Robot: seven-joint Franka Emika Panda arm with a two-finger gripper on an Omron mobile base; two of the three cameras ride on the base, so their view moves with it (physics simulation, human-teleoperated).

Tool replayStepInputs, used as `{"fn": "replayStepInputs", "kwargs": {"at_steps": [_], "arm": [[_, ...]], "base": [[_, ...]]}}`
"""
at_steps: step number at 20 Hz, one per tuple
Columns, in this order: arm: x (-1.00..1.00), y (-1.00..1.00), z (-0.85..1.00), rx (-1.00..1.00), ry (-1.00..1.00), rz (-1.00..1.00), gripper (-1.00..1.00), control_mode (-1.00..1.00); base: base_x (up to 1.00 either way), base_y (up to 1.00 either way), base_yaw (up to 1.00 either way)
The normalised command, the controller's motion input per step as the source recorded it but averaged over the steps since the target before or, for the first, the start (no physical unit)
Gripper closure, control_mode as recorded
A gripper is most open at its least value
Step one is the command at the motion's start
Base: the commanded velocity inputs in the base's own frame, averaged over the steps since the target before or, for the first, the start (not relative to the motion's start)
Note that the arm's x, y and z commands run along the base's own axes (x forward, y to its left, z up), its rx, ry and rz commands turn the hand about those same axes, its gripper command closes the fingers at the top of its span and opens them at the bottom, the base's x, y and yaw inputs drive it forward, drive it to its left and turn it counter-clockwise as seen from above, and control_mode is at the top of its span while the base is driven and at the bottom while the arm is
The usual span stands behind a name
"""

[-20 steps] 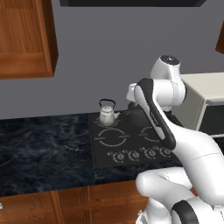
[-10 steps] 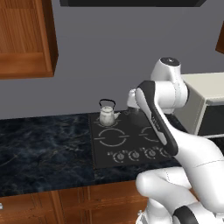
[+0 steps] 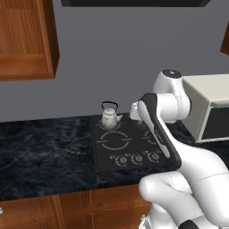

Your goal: Pick the kettle from the cabinet and place it on a stove burner. Then pick the pot from the counter and place it on another stove burner. Finally, turn both burners on.

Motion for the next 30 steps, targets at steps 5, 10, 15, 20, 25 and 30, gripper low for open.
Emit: {"fn": "replayStepInputs", "kwargs": {"at_steps": [5, 10, 15, 20, 25, 30], "arm": [[-0.23, 0.00, -0.32, -0.05, 0.00, 0.04, -1.00, -1.00], [-0.12, 0.00, -0.29, -0.02, 0.01, 0.04, -1.00, -1.00], [-0.02, 0.00, -0.25, 0.00, 0.00, 0.06, -1.00, -1.00], [0.05, 0.00, -0.22, 0.00, 0.01, 0.06, -1.00, -1.00], [0.13, 0.00, -0.29, 0.00, 0.00, 0.06, -1.00, -1.00], [0.14, 0.00, -0.17, 0.00, 0.00, 0.04, -1.00, -1.00]], "base": [[0.00, 0.00, 0.00], [0.00, 0.00, 0.00], [0.00, 0.00, 0.00], [0.00, 0.00, 0.00], [0.00, 0.00, 0.00], [0.00, 0.00, 0.00]]}}
